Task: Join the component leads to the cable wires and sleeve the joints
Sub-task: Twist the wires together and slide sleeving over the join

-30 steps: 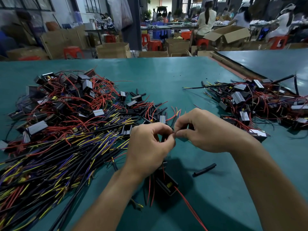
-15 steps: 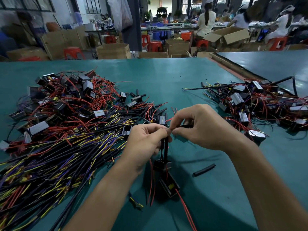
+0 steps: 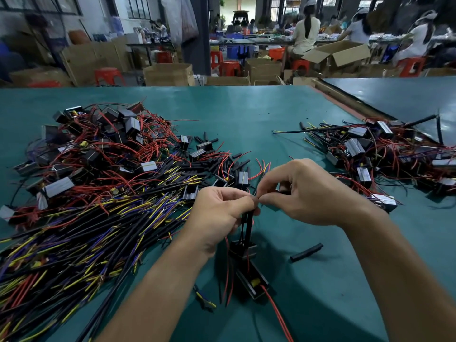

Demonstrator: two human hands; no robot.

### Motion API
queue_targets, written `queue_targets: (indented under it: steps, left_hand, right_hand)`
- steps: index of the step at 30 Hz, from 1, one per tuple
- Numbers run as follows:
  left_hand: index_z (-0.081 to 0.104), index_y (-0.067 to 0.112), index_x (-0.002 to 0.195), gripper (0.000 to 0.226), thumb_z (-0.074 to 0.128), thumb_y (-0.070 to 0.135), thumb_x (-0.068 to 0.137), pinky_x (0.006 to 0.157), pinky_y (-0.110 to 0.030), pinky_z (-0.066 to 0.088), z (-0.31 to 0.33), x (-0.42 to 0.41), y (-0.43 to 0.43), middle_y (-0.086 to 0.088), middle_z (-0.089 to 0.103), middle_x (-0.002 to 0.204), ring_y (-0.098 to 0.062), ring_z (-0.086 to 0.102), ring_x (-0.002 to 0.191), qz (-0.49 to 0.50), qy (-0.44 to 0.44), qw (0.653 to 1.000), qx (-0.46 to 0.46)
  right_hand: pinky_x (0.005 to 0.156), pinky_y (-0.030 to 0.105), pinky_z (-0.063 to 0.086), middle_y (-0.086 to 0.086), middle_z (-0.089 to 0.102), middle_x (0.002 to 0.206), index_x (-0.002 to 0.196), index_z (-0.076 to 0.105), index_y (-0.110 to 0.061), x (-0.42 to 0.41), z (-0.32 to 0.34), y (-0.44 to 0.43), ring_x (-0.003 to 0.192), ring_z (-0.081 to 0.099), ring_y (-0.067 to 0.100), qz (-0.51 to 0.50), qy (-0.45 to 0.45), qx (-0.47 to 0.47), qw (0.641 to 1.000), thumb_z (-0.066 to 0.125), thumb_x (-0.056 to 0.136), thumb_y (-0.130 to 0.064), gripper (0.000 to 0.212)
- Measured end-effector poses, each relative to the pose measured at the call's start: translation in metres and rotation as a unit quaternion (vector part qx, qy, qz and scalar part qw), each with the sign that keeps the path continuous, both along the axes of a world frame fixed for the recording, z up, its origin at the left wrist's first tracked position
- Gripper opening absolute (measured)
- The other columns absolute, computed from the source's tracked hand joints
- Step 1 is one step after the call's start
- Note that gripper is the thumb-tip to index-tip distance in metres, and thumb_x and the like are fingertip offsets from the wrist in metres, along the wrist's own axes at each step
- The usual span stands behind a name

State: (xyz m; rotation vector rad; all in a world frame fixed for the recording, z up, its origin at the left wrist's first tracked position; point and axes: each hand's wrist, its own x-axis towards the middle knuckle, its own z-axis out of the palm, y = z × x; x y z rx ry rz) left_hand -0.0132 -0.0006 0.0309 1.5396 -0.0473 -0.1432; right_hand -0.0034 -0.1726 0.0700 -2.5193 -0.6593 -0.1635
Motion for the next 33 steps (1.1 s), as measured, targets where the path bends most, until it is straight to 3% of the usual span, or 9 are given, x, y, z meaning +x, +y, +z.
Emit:
queue_targets:
  steps: [4, 7, 10, 12, 14, 17, 20, 27, 33]
  left_hand:
    - [0.073, 0.008, 0.065, 0.012, 0.075, 0.003, 0.076, 0.047, -0.015, 0.033, -0.004, -0.001, -0.003, 0.007, 0.061, 0.051, 0.001, 0.044, 0.042, 0.031, -0.163, 0.979, 0.121]
    - [0.073, 0.015, 0.07, 0.004, 0.072, 0.013, 0.073, 0.049, -0.017, 0.032, -0.007, -0.005, -0.003, 0.009, 0.058, 0.053, -0.003, 0.044, 0.045, 0.063, -0.365, 0.874, 0.314]
    - [0.073, 0.017, 0.074, 0.006, 0.071, 0.011, 0.073, 0.052, -0.024, 0.042, -0.012, -0.007, -0.004, 0.005, 0.067, 0.065, -0.01, 0.052, 0.054, 0.058, -0.452, 0.815, 0.359]
    - [0.073, 0.017, 0.073, 0.005, 0.072, 0.013, 0.074, 0.052, -0.021, 0.04, -0.011, -0.006, -0.004, 0.008, 0.066, 0.063, -0.003, 0.046, 0.051, 0.073, -0.421, 0.842, 0.328]
    - [0.073, 0.015, 0.069, 0.008, 0.074, 0.011, 0.076, 0.052, -0.016, 0.037, -0.008, -0.003, -0.003, 0.011, 0.064, 0.058, 0.002, 0.047, 0.047, 0.071, -0.323, 0.909, 0.254]
    - [0.073, 0.006, 0.066, 0.015, 0.07, -0.001, 0.079, 0.046, -0.012, 0.036, -0.003, 0.0, -0.003, 0.006, 0.064, 0.054, 0.002, 0.048, 0.042, 0.019, -0.172, 0.977, 0.123]
    - [0.071, 0.005, 0.066, 0.018, 0.067, -0.005, 0.08, 0.042, -0.011, 0.033, 0.001, 0.0, -0.003, 0.004, 0.063, 0.052, 0.002, 0.044, 0.038, 0.003, -0.116, 0.991, 0.07]
    - [0.071, 0.01, 0.065, 0.022, 0.065, -0.002, 0.082, 0.04, -0.016, 0.033, 0.006, -0.002, 0.0, -0.002, 0.065, 0.056, -0.006, 0.039, 0.039, -0.011, -0.082, 0.995, 0.059]
    - [0.069, 0.008, 0.072, 0.019, 0.061, -0.001, 0.086, 0.039, -0.014, 0.032, 0.01, -0.002, 0.004, 0.003, 0.062, 0.052, -0.004, 0.036, 0.039, -0.047, -0.012, 0.999, 0.015]
  right_hand:
    - [0.05, 0.015, 0.028, -0.013, 0.054, 0.054, 0.068, 0.068, -0.032, 0.001, 0.0, -0.003, 0.05, 0.044, 0.007, -0.001, 0.019, -0.006, 1.0, 0.072, 0.082, -0.028, 0.016]
    - [0.05, 0.013, 0.032, -0.01, 0.057, 0.056, 0.065, 0.068, -0.028, 0.002, 0.0, -0.005, 0.05, 0.042, 0.004, 0.015, 0.066, 0.009, 0.998, 0.07, 0.082, -0.018, 0.02]
    - [0.049, 0.015, 0.032, -0.003, 0.058, 0.055, 0.067, 0.071, -0.02, 0.004, 0.002, -0.008, 0.049, 0.04, 0.002, 0.025, 0.112, 0.031, 0.993, 0.069, 0.082, -0.012, 0.017]
    - [0.049, 0.022, 0.037, 0.005, 0.065, 0.061, 0.07, 0.074, -0.019, 0.005, 0.004, -0.011, 0.05, 0.045, 0.007, 0.042, 0.117, 0.064, 0.99, 0.071, 0.083, -0.011, 0.016]
    - [0.051, 0.03, 0.042, 0.01, 0.068, 0.067, 0.076, 0.076, -0.022, 0.006, 0.005, -0.014, 0.053, 0.051, 0.018, 0.054, 0.113, 0.084, 0.989, 0.07, 0.085, -0.01, 0.017]
    - [0.054, 0.028, 0.045, 0.003, 0.07, 0.068, 0.08, 0.077, -0.022, 0.007, 0.004, -0.016, 0.056, 0.053, 0.012, 0.05, 0.108, 0.106, 0.987, 0.07, 0.085, -0.005, 0.019]
    - [0.056, 0.021, 0.044, -0.009, 0.067, 0.065, 0.079, 0.075, -0.025, 0.008, 0.0, -0.014, 0.056, 0.054, 0.006, 0.028, 0.082, 0.096, 0.992, 0.071, 0.084, -0.007, 0.019]
    - [0.055, 0.011, 0.038, -0.016, 0.068, 0.066, 0.076, 0.074, -0.028, 0.006, 0.0, -0.013, 0.055, 0.054, 0.001, 0.029, 0.052, 0.05, 0.997, 0.076, 0.081, -0.019, 0.011]
    - [0.05, 0.012, 0.037, -0.007, 0.071, 0.07, 0.077, 0.067, -0.025, 0.004, 0.005, -0.016, 0.049, 0.048, 0.003, 0.059, 0.078, 0.085, 0.992, 0.075, 0.082, -0.011, 0.017]
